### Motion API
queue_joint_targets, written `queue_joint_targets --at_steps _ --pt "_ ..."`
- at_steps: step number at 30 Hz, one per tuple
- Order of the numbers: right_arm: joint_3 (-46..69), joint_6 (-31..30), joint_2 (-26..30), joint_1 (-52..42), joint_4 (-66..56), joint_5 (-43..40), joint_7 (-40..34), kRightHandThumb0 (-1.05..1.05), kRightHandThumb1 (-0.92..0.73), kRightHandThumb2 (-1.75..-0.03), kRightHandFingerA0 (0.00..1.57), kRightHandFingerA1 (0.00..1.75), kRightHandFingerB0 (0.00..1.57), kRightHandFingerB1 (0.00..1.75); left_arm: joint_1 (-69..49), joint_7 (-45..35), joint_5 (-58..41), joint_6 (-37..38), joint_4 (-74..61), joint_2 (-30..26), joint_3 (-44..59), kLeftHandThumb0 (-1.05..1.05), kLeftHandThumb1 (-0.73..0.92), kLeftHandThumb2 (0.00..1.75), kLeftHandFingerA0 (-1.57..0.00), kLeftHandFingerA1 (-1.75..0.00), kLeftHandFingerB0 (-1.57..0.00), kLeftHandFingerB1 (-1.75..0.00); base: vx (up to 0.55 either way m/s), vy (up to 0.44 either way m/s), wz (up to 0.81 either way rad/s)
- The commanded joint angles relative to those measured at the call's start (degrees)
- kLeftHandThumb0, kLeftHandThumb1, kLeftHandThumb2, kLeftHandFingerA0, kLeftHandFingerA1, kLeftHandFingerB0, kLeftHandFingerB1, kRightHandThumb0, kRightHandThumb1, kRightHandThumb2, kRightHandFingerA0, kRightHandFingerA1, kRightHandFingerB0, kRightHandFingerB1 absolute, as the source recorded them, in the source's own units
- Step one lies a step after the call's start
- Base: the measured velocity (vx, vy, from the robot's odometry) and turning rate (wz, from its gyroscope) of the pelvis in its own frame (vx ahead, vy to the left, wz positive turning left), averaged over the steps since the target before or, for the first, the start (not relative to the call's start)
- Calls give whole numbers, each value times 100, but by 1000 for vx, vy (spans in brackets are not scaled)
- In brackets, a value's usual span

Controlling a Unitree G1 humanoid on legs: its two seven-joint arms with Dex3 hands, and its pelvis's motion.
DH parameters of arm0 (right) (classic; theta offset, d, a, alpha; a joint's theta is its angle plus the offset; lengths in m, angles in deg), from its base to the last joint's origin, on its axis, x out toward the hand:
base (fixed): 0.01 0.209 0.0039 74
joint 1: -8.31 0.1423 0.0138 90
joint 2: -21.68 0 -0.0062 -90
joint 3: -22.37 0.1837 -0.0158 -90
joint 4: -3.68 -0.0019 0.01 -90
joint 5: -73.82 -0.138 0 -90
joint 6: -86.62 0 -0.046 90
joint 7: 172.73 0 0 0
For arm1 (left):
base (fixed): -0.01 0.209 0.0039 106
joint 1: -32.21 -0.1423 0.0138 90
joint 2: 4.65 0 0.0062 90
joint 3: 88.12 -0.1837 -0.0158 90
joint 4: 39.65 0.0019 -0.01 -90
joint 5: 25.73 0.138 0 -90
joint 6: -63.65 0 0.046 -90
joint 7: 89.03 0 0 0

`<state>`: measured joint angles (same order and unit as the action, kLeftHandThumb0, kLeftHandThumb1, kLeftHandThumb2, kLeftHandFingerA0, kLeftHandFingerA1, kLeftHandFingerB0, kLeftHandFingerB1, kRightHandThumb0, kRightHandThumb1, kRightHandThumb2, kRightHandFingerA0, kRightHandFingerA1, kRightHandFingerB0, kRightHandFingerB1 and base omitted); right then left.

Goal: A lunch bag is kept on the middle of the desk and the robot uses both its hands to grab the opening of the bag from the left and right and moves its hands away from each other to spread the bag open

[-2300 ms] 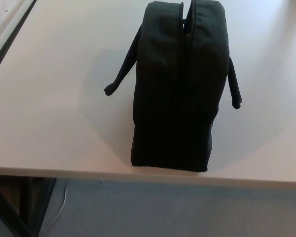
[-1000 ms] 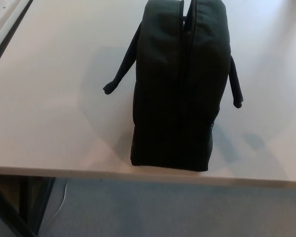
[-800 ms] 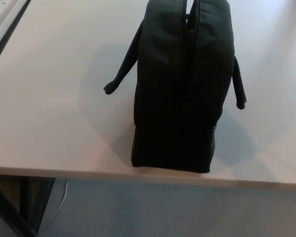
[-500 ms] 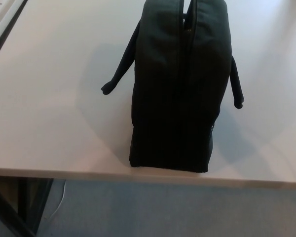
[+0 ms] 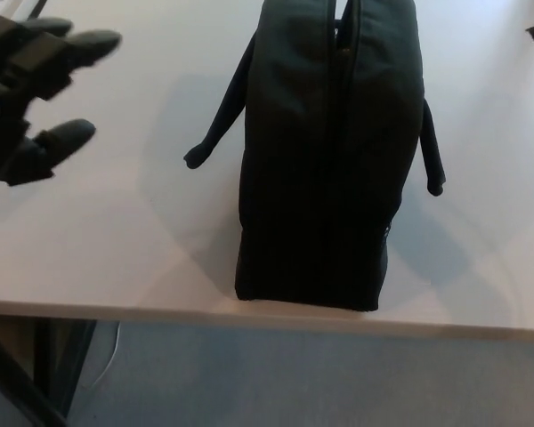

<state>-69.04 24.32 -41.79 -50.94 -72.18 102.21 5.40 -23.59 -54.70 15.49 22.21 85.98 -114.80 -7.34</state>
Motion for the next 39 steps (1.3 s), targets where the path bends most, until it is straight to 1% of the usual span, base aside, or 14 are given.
queue_joint_targets --at_steps 1,3,4,11,14,16,18,19,21,22,23,25,26,39 --pt "-1011 -299 129 1478 1216 1227 669 -46 -50 -81 42 50 44 49 988 1842 2785 -348 754 -70 -1924 -13 60 62 -45 -36 -42 -35 0 0 0" --pt "-1120 -262 91 1740 1475 1281 504 -46 -49 -81 44 51 43 49 1245 2109 2831 -378 944 32 -2164 -12 58 60 -46 -36 -44 -35 0 0 0" --pt "-1162 -268 75 1822 1548 1300 467 -39 -60 -58 51 38 52 38 1324 2196 2845 -401 1000 64 -2245 -14 57 60 -44 -35 -41 -34 0 0 0" --pt "-1373 -345 7 2249 1931 1307 278 -41 -62 -58 55 40 53 37 1855 2324 2700 -506 1302 331 -2640 -24 56 64 -43 -39 -42 -38 0 0 0" --pt "-1475 -526 -38 2269 1929 1316 284 -40 -60 -58 62 41 53 38 2012 2319 2561 -559 1496 490 -2798 -12 64 60 -46 -35 -47 -35 0 0 0" --pt "-1581 -566 -81 2182 1961 1385 116 -39 -61 -58 57 40 54 38 2092 2509 2592 -736 1653 650 -3003 -12 60 58 -44 -34 -49 -35 0 0 0" --pt "-1660 -608 -82 2152 1983 1429 109 -41 -62 -58 55 39 52 37 2146 2609 2616 -811 1721 729 -3132 -14 62 59 -39 -34 -44 -35 0 0 0" --pt "-1697 -710 -110 2108 1949 1420 212 -42 -60 -58 62 41 52 37 2165 2660 2635 -830 1728 757 -3206 -15 64 59 -35 -33 -38 -33 0 0 0" --pt "-1713 -737 -196 2021 1971 1361 158 -39 -61 -58 59 41 51 38 2230 2788 2674 -817 1750 809 -3328 -10 62 60 -38 -34 -41 -34 0 0 0" --pt "-1742 -761 -226 1987 1965 1376 140 -46 -50 -83 46 53 41 49 2262 2828 2691 -822 1764 836 -3373 -10 62 59 -38 -34 -41 -34 0 0 0" --pt "-1780 -826 -251 1960 1913 1391 196 -48 -52 -84 40 51 42 49 2303 2858 2688 -843 1782 864 -3416 -10 62 60 -38 -35 -43 -34 0 0 0" --pt "-1824 -926 -281 1894 1763 1418 301 -47 -52 -84 43 51 43 50 2365 2947 2663 -855 1809 916 -3472 -10 62 59 -41 -35 -45 -35 0 0 0" --pt "-1832 -935 -292 1880 1743 1423 298 -41 -63 -59 53 38 53 37 2385 2977 2655 -862 1826 924 -3488 -10 62 59 -42 -35 -44 -34 0 0 0" --pt "-1923 -1086 -428 1682 1627 1683 -29 -43 -61 -59 55 39 55 38 2546 3341 2583 -640 2288 692 -3670 -13 55 57 -56 -42 -61 -40 0 0 0"
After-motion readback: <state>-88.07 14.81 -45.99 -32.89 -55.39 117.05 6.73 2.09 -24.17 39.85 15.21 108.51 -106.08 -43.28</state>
